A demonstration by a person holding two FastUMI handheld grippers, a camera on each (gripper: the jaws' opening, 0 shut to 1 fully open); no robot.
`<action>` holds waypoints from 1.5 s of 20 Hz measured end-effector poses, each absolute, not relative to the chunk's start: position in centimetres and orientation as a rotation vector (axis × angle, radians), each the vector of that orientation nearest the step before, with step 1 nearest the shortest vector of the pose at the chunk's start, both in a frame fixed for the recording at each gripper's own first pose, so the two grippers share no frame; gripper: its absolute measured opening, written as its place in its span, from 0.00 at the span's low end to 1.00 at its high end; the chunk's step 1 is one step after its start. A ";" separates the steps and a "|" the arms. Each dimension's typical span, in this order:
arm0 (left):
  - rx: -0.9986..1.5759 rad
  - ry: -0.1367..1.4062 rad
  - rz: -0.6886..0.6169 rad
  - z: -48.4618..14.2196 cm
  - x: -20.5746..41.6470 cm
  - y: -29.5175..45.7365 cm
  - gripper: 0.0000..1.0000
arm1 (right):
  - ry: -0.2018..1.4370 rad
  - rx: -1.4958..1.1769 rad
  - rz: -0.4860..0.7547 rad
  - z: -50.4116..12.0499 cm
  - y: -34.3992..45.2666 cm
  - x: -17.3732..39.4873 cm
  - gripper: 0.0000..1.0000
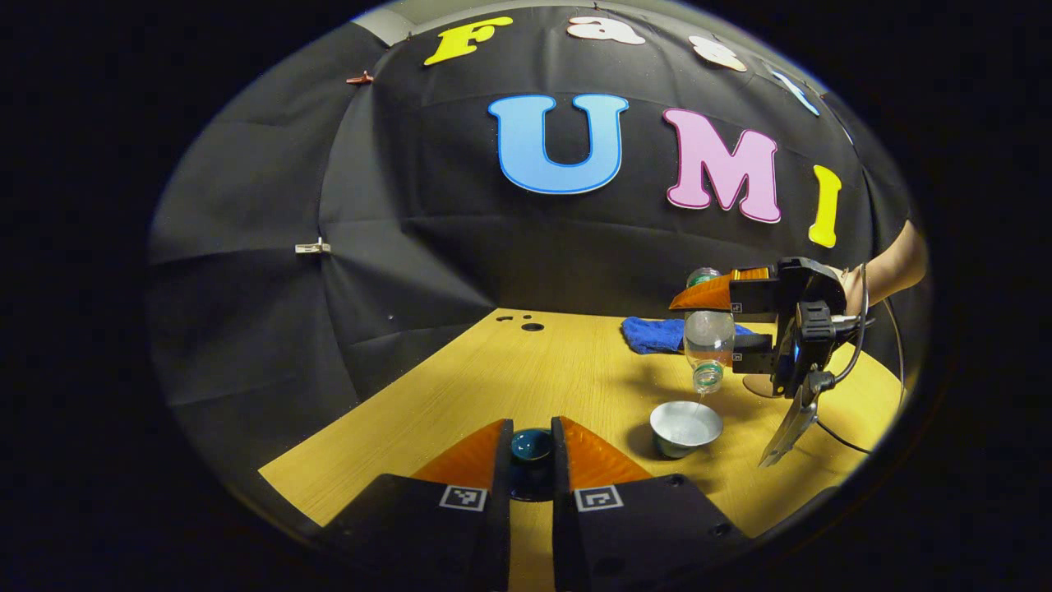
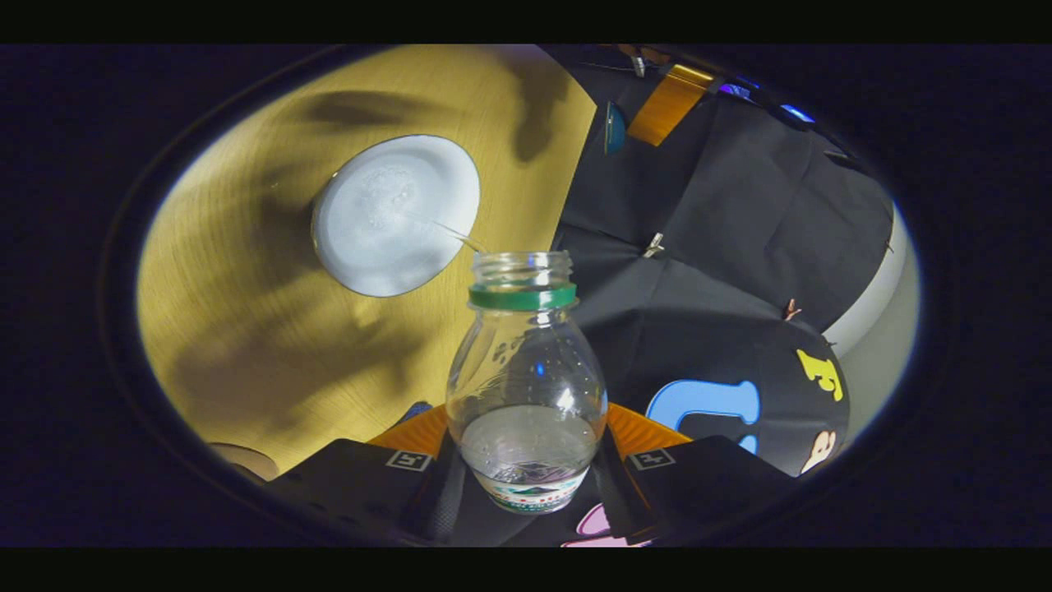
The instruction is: Open the teacup lid with one hand, grasp the water bottle and pour water into the teacup with the other hand; after pouring, place the water bottle on the coaster and then close the teacup lid.
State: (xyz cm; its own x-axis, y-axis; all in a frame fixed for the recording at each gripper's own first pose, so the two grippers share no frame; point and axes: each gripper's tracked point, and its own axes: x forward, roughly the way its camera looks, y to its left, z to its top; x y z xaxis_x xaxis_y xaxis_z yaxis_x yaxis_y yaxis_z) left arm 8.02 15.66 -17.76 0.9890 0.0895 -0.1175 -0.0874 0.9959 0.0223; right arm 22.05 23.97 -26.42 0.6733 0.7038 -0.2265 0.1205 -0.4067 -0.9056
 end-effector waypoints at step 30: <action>-0.015 0.042 0.074 -12.0 11.6 8.3 0.24 | 0.193 -0.384 0.445 -24.5 10.0 24.5 0.72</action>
